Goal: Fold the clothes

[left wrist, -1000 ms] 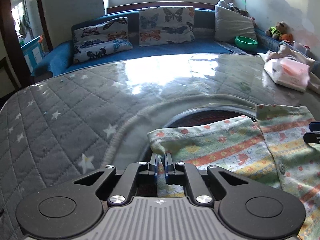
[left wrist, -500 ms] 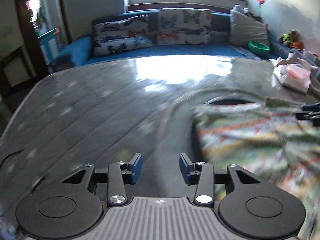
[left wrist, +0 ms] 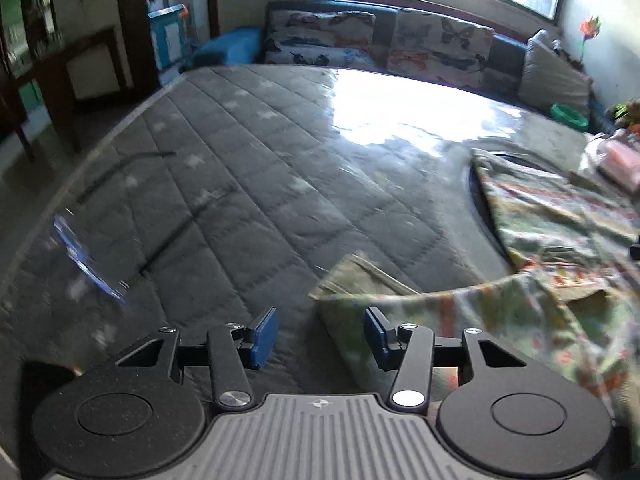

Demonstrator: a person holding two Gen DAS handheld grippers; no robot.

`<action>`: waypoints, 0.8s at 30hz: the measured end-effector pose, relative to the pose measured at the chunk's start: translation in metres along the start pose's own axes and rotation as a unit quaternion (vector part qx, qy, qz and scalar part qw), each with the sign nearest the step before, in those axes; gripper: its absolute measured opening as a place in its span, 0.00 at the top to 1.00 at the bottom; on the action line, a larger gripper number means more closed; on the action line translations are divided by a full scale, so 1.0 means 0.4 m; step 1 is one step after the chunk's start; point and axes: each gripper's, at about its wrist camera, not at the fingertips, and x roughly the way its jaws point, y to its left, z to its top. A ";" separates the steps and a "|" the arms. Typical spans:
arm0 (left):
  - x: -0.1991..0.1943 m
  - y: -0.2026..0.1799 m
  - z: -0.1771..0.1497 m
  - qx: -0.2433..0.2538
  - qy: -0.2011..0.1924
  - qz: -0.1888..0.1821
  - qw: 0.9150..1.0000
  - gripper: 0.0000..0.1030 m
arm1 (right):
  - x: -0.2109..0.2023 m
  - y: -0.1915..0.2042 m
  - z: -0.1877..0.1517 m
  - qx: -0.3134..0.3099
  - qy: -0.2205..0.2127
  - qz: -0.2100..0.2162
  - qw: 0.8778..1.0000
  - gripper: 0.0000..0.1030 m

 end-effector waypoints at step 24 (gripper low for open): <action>-0.108 -0.366 -0.082 0.133 -0.002 -0.252 0.958 0.83 | -0.041 0.052 -0.090 0.014 0.014 0.018 1.000 0.49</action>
